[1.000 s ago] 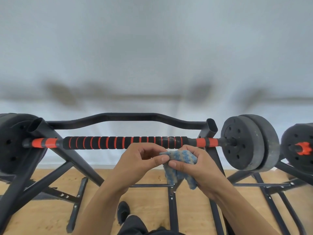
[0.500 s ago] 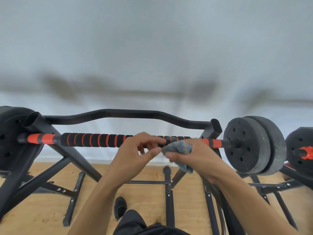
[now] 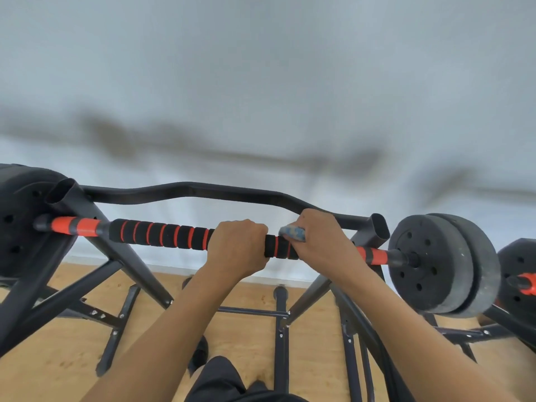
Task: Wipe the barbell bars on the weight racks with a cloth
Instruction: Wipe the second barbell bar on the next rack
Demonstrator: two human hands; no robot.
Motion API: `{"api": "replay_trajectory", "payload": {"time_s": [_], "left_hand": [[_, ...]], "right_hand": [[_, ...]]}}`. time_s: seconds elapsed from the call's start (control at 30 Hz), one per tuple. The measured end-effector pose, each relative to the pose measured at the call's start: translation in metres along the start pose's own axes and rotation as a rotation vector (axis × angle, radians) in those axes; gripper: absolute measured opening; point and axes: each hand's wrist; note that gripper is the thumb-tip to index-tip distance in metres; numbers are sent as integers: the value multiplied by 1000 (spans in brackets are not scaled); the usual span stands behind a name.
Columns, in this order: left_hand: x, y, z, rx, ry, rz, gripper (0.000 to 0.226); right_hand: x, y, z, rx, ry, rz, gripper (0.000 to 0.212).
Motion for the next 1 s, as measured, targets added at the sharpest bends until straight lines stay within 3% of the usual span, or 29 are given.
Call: {"api": "replay_trajectory", "payload": {"time_s": [0.13,0.27,0.43,0.57,0.63,0.77,1.0], "left_hand": [[1,4,0,-22,6,11,25],[1,7,1,-44,11,4,27],[2,9,2,-82,19,5,25],[2,10,1,-79,22,4,24],[2,10,0,-70,21,2,26],[2,9,0,-61,15,-2,26],[3,9,2,-94,19,-3,19]], "right_hand": [[2,5,30,-89,-18,-83,13],[8,0,47,-48,-39,-114,12],[10,-13,16,-147,-10,-223,2],[10,1,12,-73,-66,-55,12],[10,5,21,-96,-66,-46,6],[10,9,39,-127,-57,-44,21],[15,-10,27,-160,-62,-32,9]]}}
Point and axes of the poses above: each hand's wrist, its own z-axis away from the middle knuckle, its own y-axis out of the palm, x = y × z, and after that the axes turned 5 degrees about x, right-handed
